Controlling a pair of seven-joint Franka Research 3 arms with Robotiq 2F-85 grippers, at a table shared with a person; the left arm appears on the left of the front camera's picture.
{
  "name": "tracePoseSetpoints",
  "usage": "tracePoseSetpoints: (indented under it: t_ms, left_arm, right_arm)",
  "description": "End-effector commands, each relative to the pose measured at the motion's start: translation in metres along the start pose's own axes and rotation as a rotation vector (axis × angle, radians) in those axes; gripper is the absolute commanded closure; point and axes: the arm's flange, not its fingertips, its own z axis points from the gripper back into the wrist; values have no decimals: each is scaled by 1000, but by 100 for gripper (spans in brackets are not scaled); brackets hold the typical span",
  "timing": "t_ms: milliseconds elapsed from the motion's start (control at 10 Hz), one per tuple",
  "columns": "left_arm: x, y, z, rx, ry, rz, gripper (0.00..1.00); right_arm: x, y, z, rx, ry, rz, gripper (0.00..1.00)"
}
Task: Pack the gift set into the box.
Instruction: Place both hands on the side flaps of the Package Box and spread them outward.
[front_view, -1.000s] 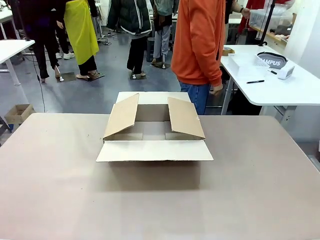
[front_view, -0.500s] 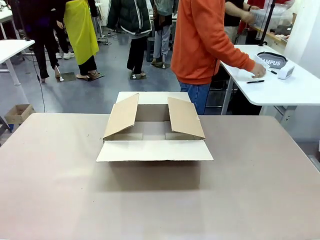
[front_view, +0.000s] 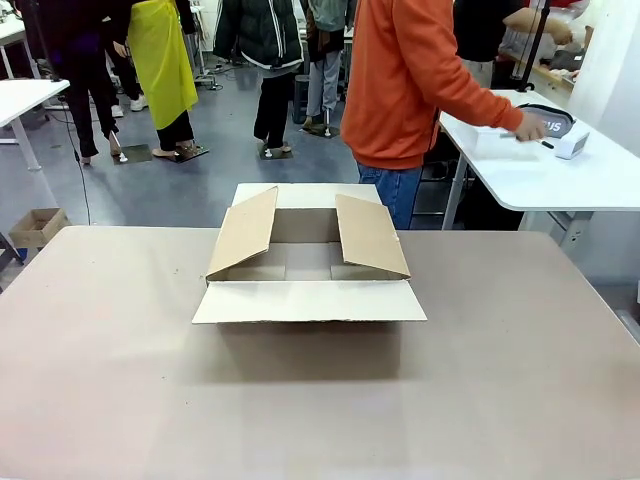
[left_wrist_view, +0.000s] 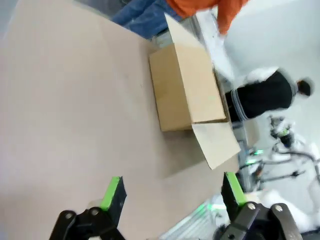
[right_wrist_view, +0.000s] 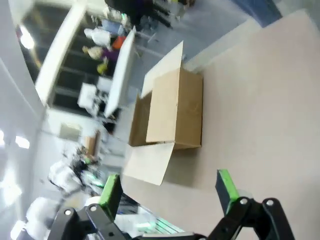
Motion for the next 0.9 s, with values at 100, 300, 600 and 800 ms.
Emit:
tracePoseSetpoints:
  t_ms: [100, 300, 600, 800]
  left_arm:
    - [9, -141, -92, 149, 236, -304, 0]
    - [0, -207, -183, 254, 368, -363, 0]
    - [-11, -248, -254, 417, 408, -388, 0]
    - [-37, -254, -238, 328, 368, -427, 0]
  right_arm:
    - [-11, 102, -135, -197, 118, 284, 0]
    - [-44, 146, -235, -263, 155, 426, 0]
    - [-114, 165, -299, -325, 91, 637, 0]
    - [-130, 152, -285, -365, 80, 624, 0]
